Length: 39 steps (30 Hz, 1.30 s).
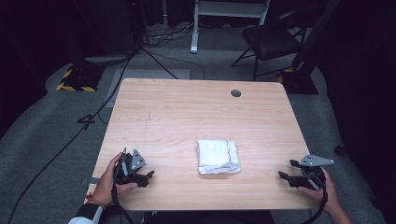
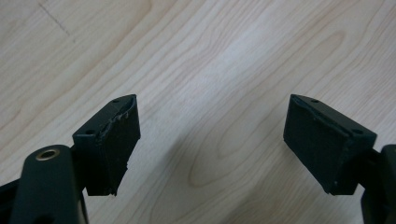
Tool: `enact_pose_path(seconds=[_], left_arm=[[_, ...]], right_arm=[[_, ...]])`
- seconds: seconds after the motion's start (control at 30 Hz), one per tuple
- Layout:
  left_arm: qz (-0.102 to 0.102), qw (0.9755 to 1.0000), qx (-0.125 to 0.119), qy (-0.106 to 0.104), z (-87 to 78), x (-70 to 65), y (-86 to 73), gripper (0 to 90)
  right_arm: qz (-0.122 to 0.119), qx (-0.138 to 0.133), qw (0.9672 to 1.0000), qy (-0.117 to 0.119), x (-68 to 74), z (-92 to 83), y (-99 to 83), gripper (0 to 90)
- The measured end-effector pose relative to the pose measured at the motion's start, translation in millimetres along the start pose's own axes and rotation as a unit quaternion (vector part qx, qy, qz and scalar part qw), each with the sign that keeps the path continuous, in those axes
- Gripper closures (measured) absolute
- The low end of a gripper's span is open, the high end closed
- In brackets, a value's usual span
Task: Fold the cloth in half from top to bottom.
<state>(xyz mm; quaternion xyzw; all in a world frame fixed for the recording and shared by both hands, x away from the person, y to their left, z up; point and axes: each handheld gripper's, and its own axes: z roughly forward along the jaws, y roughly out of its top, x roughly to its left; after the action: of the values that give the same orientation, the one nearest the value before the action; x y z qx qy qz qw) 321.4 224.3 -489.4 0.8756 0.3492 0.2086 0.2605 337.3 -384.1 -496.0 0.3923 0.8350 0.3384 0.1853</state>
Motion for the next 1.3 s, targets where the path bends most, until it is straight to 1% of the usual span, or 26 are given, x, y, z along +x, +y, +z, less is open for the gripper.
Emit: enact_pose_path(seconds=[0.03, 0.07, 0.1, 0.17, 0.23, 0.27, 0.33, 0.43, 0.47, 0.5, 0.53, 1.2, 1.27, 1.3], left_arm=[[-0.005, 0.9999, -0.006, -0.006, -0.4, 2.8, -3.4, 18.3], [-0.009, 0.9999, -0.009, -0.009, -0.5, 4.8, -5.2, 18.4], [-0.020, 0.9996, -0.014, -0.015, -0.7, 8.5, -8.8, 18.4], [-0.036, 0.9988, -0.021, -0.025, -0.4, 13.8, -13.6, 18.8], [-0.056, 0.9973, -0.028, -0.039, -0.1, 18.6, -19.2, 18.6], [-0.068, 0.9959, -0.034, -0.049, 0.3, 21.2, -22.6, 18.5], [-0.082, 0.9939, -0.049, -0.057, 1.9, 24.4, -28.0, 18.2], [-0.080, 0.9938, -0.049, -0.060, 1.5, 25.9, -29.3, 17.9], [-0.083, 0.9937, -0.049, -0.058, 1.8, 25.6, -29.1, 17.4], [-0.080, 0.9940, -0.049, -0.057, 2.1, 26.0, -28.7, 17.4], [-0.082, 0.9937, -0.048, -0.059, 2.5, 26.0, -28.6, 17.0], [-0.083, 0.9938, -0.048, -0.057, 3.1, 25.8, -27.9, 16.2], [-0.085, 0.9935, -0.049, -0.059, 3.4, 25.7, -27.9, 16.1], [-0.083, 0.9937, -0.049, -0.058, 3.5, 26.2, -27.7, 15.9]], right_arm=[[0.003, -0.001, 1.0000, 0.000, -1.0, 0.1, -1.7, 26.4], [0.012, -0.005, 0.9999, 0.001, -2.9, -0.8, -4.3, 26.4], [0.017, -0.005, 0.9998, 0.000, -3.9, -1.4, -5.5, 26.2], [0.027, -0.009, 0.9996, -0.002, -6.1, -2.8, -8.5, 25.7], [0.034, -0.012, 0.9993, -0.005, -6.9, -3.9, -10.6, 25.7], [0.035, -0.013, 0.9993, -0.007, -6.9, -3.9, -11.0, 25.5], [0.035, -0.017, 0.9992, -0.008, -6.2, -3.5, -12.1, 24.6], [0.037, -0.024, 0.9990, -0.010, -5.5, -3.3, -13.8, 24.4], [0.037, -0.024, 0.9990, -0.009, -5.6, -3.3, -13.8, 24.3], [0.037, -0.024, 0.9990, -0.010, -5.7, -3.2, -13.8, 24.2], [0.037, -0.024, 0.9990, -0.010, -5.7, -3.1, -13.8, 24.1], [0.041, -0.023, 0.9988, -0.012, -5.9, -2.6, -13.3, 23.1], [0.041, -0.023, 0.9988, -0.012, -5.9, -2.6, -13.3, 23.0], [0.041, -0.023, 0.9988, -0.012, -5.9, -2.6, -13.4, 23.0]])
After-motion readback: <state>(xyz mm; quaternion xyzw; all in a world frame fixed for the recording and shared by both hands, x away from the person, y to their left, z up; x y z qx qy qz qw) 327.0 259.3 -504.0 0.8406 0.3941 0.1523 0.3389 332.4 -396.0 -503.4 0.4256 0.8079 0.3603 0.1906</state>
